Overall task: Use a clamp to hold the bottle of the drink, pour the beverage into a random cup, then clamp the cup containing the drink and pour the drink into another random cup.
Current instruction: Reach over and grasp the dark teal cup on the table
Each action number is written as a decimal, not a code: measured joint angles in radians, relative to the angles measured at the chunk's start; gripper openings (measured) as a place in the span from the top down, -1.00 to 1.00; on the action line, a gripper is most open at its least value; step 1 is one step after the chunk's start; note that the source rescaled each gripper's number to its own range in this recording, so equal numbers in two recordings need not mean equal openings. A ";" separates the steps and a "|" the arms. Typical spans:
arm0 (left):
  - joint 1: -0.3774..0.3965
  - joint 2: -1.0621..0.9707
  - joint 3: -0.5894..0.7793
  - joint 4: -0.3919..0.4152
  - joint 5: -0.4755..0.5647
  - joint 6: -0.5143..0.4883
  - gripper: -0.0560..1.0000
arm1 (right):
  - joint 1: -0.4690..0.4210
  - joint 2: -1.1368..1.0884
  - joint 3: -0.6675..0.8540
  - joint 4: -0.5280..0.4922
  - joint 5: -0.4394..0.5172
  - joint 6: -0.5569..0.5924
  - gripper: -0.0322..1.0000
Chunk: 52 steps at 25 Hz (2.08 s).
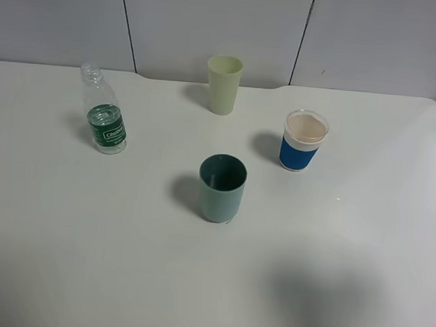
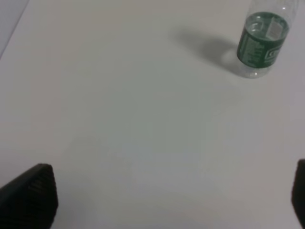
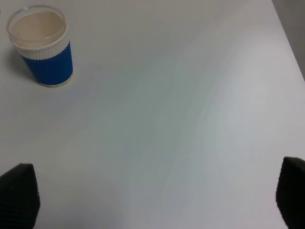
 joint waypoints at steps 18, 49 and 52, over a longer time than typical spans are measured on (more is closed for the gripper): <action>0.000 0.000 0.000 0.000 0.000 0.000 -1.00 | 0.000 0.000 0.000 0.035 0.000 -0.025 -1.00; 0.000 0.000 0.000 0.000 0.000 0.001 -1.00 | 0.000 0.700 -0.079 0.220 -0.454 -0.254 -1.00; 0.000 0.000 0.000 0.000 0.000 0.001 -1.00 | 0.000 0.739 -0.079 0.223 -0.481 -0.262 -1.00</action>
